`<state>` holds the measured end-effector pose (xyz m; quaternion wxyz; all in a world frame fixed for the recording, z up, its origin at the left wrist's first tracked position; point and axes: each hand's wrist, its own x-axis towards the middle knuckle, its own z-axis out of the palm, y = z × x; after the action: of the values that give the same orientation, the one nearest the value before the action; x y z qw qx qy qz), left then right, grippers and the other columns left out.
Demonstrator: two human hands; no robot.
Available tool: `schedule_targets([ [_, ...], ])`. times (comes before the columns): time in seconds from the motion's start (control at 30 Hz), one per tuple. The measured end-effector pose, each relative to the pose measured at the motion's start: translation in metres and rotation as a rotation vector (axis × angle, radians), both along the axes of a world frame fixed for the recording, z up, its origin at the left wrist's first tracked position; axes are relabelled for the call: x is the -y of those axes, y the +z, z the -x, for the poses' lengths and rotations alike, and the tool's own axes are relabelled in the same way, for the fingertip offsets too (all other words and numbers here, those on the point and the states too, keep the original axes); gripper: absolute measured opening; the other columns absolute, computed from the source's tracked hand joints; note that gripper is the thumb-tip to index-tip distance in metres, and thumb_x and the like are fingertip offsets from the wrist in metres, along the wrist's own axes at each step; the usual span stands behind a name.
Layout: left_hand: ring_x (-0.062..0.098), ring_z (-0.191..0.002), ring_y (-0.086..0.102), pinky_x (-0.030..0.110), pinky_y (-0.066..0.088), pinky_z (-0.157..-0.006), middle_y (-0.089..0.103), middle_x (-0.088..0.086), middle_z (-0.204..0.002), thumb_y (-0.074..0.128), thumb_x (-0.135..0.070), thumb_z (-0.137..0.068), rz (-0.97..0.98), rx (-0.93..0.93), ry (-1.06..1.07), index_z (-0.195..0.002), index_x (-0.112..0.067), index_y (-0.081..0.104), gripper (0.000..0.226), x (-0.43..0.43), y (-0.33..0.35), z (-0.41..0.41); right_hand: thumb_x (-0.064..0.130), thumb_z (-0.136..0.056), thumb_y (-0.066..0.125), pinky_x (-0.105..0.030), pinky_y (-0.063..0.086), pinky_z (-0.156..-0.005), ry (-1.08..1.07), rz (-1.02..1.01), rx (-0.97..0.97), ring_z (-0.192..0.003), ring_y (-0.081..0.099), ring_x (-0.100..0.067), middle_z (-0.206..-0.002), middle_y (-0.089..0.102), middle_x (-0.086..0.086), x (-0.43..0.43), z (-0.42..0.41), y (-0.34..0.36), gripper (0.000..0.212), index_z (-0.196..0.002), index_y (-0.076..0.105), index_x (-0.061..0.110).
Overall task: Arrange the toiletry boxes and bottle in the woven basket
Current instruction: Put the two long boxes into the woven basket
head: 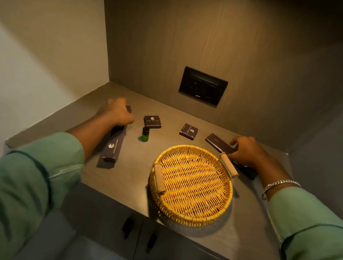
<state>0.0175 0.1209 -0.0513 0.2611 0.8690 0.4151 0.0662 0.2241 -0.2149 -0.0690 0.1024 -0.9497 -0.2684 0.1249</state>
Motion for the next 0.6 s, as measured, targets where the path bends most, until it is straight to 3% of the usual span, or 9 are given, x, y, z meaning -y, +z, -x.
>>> schedule_targets([
  [0.07, 0.036, -0.122, 0.050, 0.041, 0.049, -0.097, 0.047, 0.018, -0.140, 0.075, -0.020, -0.075, 0.043, 0.171, -0.006, -0.140, -0.021, 0.044, 0.072, -0.001, 0.025, -0.002, 0.026, -0.071, 0.080, -0.034, 0.054, -0.070, -0.026, -0.096, 0.038, -0.089, 0.062, -0.024, -0.109, 0.066, -0.013, 0.004, 0.000, 0.014, 0.054, -0.120, 0.058, 0.014],
  [0.1, 0.035, -0.122, 0.050, 0.038, 0.050, -0.091, 0.048, 0.017, -0.141, 0.075, -0.021, -0.076, 0.048, 0.249, -0.008, -0.140, -0.022, 0.044, 0.072, 0.002, 0.040, -0.002, 0.024, -0.071, 0.080, -0.033, 0.052, -0.068, -0.032, -0.158, 0.075, -0.085, 0.062, -0.022, -0.106, 0.067, -0.013, 0.007, 0.000, 0.024, 0.050, -0.117, 0.061, 0.014],
  [0.2, 0.031, -0.101, 0.057, 0.032, 0.054, -0.048, 0.056, 0.014, -0.123, 0.075, -0.023, -0.073, 0.103, 0.454, -0.049, -0.124, -0.025, 0.055, 0.055, 0.028, 0.082, 0.000, 0.026, -0.069, 0.081, -0.027, 0.048, -0.061, -0.049, -0.322, 0.189, -0.075, 0.062, -0.015, -0.097, 0.068, -0.009, 0.010, 0.010, 0.065, 0.045, -0.111, 0.065, 0.017],
  [0.27, 0.030, -0.091, 0.061, 0.031, 0.053, -0.035, 0.055, 0.011, -0.114, 0.075, -0.020, -0.072, 0.193, 0.533, -0.142, -0.114, -0.023, 0.055, 0.046, 0.054, 0.096, 0.002, 0.027, -0.068, 0.082, -0.025, 0.050, -0.057, -0.034, -0.411, 0.195, -0.071, 0.061, -0.008, -0.092, 0.067, -0.005, 0.007, 0.027, 0.089, 0.045, -0.108, 0.065, 0.017],
  [0.37, 0.026, -0.082, 0.062, 0.028, 0.054, -0.035, 0.053, 0.009, -0.110, 0.076, -0.020, -0.073, 0.212, 0.468, -0.280, -0.113, -0.021, 0.050, 0.047, 0.096, 0.088, 0.002, 0.022, -0.068, 0.084, -0.033, 0.059, -0.060, -0.011, -0.563, -0.019, -0.071, 0.068, -0.016, -0.092, 0.070, -0.009, -0.001, 0.061, 0.108, 0.044, -0.107, 0.066, 0.011],
  [0.43, 0.026, -0.090, 0.060, 0.020, 0.048, -0.034, 0.050, 0.009, -0.116, 0.077, -0.019, -0.073, 0.191, 0.386, -0.336, -0.119, -0.020, 0.047, 0.055, 0.120, 0.070, -0.001, 0.021, -0.069, 0.083, -0.028, 0.058, -0.056, 0.011, -0.590, -0.181, -0.068, 0.071, -0.016, -0.092, 0.071, -0.010, -0.006, 0.084, 0.107, 0.042, -0.106, 0.066, 0.010],
  [0.53, 0.026, -0.101, 0.052, 0.019, 0.043, -0.041, 0.043, 0.011, -0.129, 0.077, -0.016, -0.073, 0.124, 0.217, -0.351, -0.127, -0.019, 0.044, 0.063, 0.141, 0.045, -0.007, 0.026, -0.069, 0.082, -0.025, 0.057, -0.057, 0.009, -0.465, -0.209, -0.077, 0.070, -0.015, -0.094, 0.068, -0.003, -0.014, 0.112, 0.084, 0.040, -0.104, 0.065, 0.017],
  [0.6, 0.024, -0.099, 0.052, 0.023, 0.051, -0.052, 0.042, 0.011, -0.130, 0.077, -0.015, -0.072, 0.083, 0.150, -0.338, -0.118, -0.018, 0.048, 0.055, 0.145, 0.035, -0.009, 0.029, -0.069, 0.083, -0.028, 0.058, -0.060, -0.017, -0.364, -0.152, -0.079, 0.067, -0.012, -0.093, 0.067, -0.001, -0.019, 0.123, 0.062, 0.038, -0.100, 0.064, 0.019],
])
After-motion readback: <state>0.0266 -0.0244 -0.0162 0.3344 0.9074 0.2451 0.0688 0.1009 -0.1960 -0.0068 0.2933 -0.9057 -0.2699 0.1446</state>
